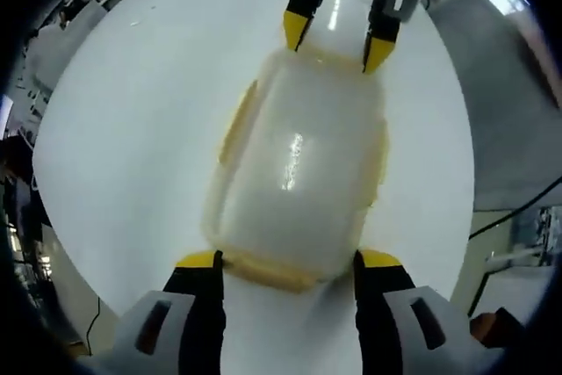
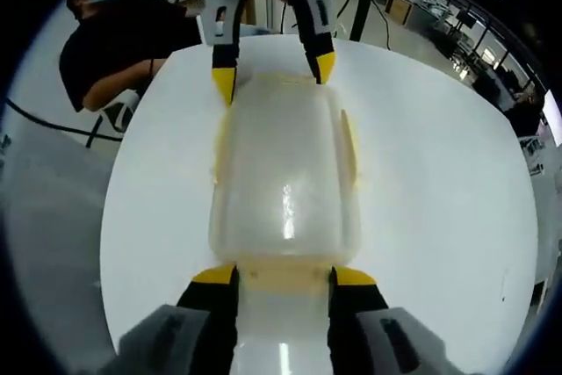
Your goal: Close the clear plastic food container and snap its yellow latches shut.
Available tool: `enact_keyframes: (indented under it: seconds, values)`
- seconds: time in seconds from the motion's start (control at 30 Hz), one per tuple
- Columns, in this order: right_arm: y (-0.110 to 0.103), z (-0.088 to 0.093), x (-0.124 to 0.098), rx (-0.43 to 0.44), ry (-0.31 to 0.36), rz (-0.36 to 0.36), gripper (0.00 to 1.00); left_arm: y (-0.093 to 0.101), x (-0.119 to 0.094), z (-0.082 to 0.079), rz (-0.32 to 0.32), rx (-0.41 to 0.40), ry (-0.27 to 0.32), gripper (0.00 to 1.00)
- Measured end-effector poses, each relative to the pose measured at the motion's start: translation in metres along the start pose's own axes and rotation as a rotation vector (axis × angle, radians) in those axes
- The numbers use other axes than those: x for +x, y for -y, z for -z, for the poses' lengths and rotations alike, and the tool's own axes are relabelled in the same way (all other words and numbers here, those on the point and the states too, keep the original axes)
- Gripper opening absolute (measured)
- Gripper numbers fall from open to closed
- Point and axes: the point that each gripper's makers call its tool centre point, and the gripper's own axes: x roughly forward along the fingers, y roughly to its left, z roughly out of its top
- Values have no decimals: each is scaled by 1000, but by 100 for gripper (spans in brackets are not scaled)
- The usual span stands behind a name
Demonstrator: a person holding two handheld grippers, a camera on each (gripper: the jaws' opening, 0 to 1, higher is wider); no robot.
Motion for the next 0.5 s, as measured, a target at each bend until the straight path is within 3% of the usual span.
enact_keyframes:
  seconds: [0.33, 0.4, 0.5]
  values:
    - [0, 0, 0, 3, 1, 1, 38, 2, -1, 3, -3, 29, 11, 59]
    - [0, 0, 0, 5, 2, 2, 38, 3, -1, 5, 11, 91, 2, 59]
    - [0, 0, 0, 9, 6, 4, 38, 2, -2, 6, 14, 103, 7, 58]
